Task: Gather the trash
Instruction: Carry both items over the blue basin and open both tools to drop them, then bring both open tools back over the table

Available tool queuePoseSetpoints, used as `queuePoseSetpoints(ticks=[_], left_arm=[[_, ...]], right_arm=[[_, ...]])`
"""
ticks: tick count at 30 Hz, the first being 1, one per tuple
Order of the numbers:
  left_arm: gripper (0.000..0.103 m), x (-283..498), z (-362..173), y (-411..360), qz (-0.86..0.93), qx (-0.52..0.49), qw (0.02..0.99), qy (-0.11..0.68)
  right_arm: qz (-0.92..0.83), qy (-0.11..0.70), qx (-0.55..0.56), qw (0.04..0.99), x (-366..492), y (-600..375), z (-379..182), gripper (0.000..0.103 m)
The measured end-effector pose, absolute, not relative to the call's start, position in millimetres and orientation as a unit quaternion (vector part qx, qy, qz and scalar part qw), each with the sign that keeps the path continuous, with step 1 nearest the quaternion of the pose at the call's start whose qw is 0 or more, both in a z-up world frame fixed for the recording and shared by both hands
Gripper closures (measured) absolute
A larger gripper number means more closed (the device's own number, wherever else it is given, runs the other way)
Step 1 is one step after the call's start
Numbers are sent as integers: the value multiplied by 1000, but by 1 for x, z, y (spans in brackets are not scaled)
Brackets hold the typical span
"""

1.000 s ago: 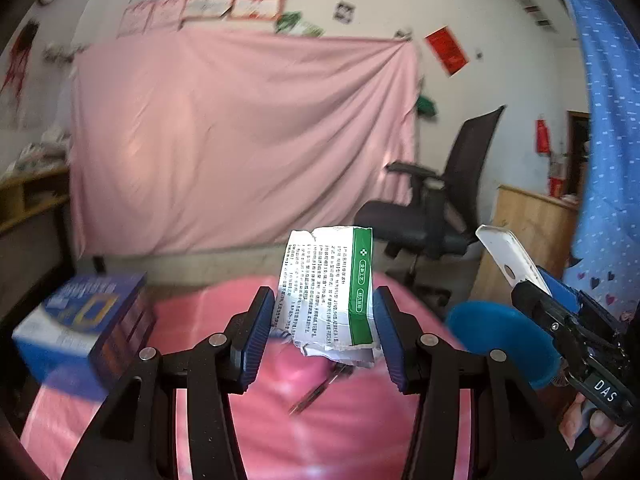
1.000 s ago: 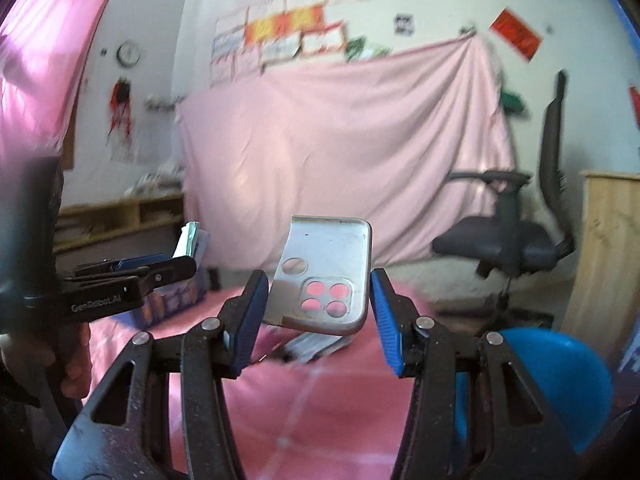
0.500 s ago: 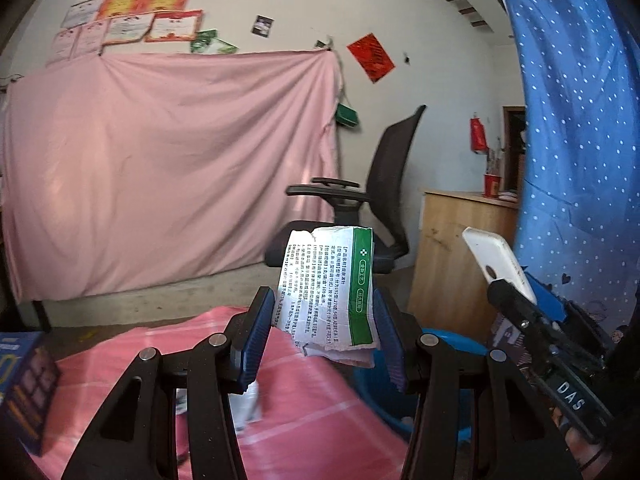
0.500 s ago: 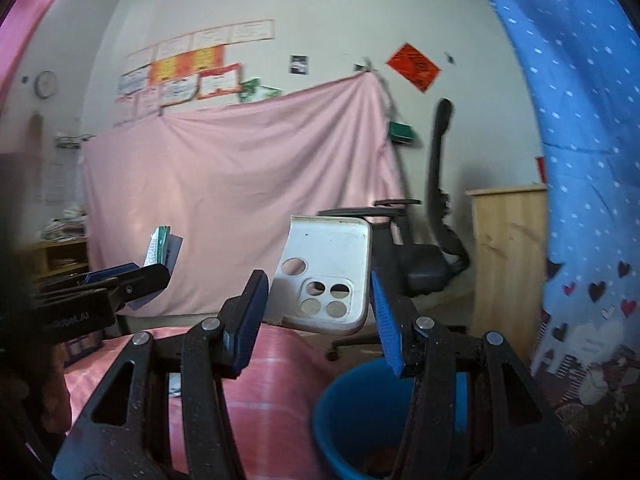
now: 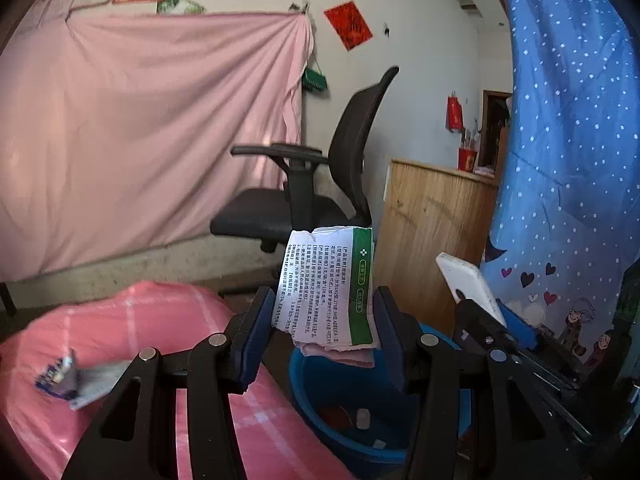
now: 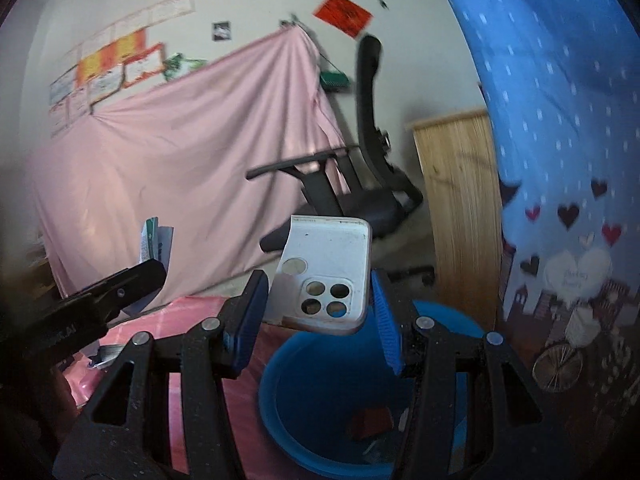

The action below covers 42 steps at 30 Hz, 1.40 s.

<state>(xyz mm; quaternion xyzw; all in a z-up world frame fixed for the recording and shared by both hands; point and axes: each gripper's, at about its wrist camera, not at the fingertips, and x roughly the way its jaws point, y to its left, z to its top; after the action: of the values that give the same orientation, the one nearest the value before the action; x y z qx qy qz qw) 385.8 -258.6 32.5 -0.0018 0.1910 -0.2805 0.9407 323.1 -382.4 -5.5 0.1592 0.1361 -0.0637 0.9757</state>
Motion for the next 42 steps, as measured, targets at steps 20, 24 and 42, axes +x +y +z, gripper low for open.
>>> queuePoseSetpoints(ticks=[20, 24, 42], left_arm=[[57, 429, -2, -287, -301, -30, 893, 333], [53, 430, -5, -289, -300, -26, 892, 338], [53, 421, 5, -272, -284, -34, 904, 318]], right_arm=[[-94, 238, 192, 948, 345, -397, -33, 25], [-97, 243, 200, 944, 346, -401, -35, 25], [-88, 220, 194, 952, 338, -397, -20, 25]])
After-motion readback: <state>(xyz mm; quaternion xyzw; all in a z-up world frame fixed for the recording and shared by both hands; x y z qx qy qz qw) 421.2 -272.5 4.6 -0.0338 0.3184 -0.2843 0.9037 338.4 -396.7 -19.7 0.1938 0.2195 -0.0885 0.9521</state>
